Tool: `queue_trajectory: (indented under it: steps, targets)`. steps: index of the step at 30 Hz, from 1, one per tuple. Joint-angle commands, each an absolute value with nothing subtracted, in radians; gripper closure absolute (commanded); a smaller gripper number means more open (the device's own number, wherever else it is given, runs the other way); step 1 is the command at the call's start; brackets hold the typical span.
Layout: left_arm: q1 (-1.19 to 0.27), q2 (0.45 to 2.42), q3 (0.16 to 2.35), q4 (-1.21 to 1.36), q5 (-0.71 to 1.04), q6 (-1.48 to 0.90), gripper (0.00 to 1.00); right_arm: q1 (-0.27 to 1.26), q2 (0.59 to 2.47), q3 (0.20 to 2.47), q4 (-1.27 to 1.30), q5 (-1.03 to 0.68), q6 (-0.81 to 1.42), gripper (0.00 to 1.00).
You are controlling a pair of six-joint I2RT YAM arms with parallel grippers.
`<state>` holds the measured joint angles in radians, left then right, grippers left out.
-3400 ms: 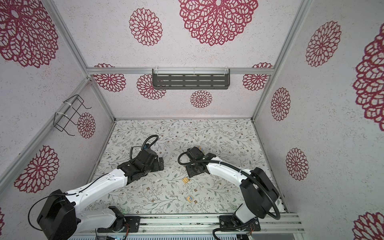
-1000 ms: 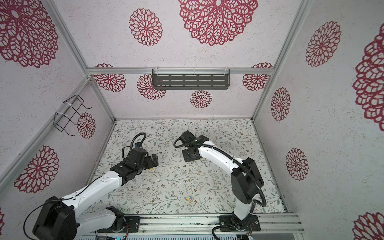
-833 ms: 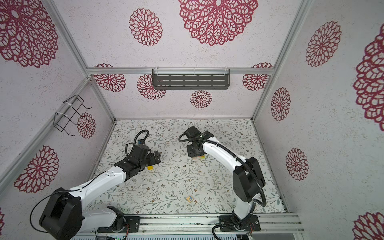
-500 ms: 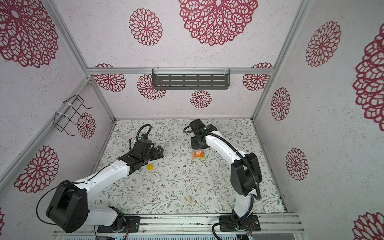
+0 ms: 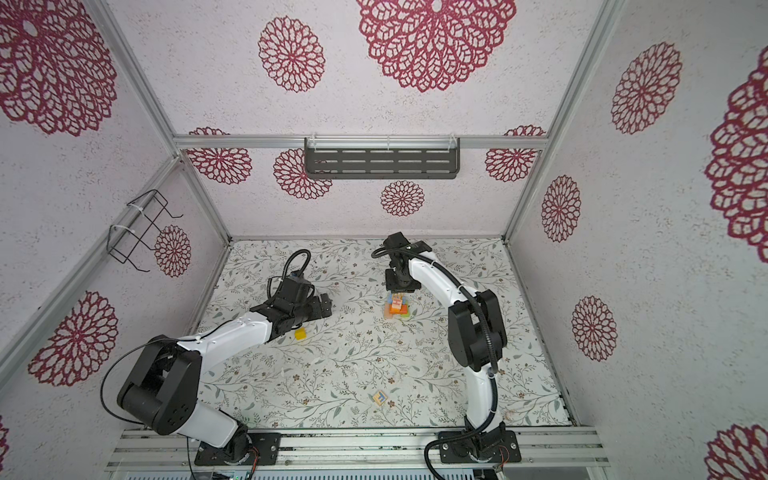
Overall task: Build the wood block tower
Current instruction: 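Carry the plain wood cube with the right gripper over the stack, then lower the plain wood cube onto the stack top and open the right gripper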
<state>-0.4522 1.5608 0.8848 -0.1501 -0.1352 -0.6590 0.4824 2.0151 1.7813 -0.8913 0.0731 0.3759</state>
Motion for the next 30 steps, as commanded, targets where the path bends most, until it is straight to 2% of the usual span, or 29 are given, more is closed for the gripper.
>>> queue_trajectory:
  steps: [1,30]
  targets:
    - [-0.447,1.581,0.905,-0.109,-0.120,-0.672,0.03,0.474,2.023,1.823,-0.911,0.057,0.367,0.72]
    - [-0.442,1.563,0.898,-0.123,-0.131,-0.659,0.03,0.474,2.065,1.809,-0.881,0.030,0.377,0.72]
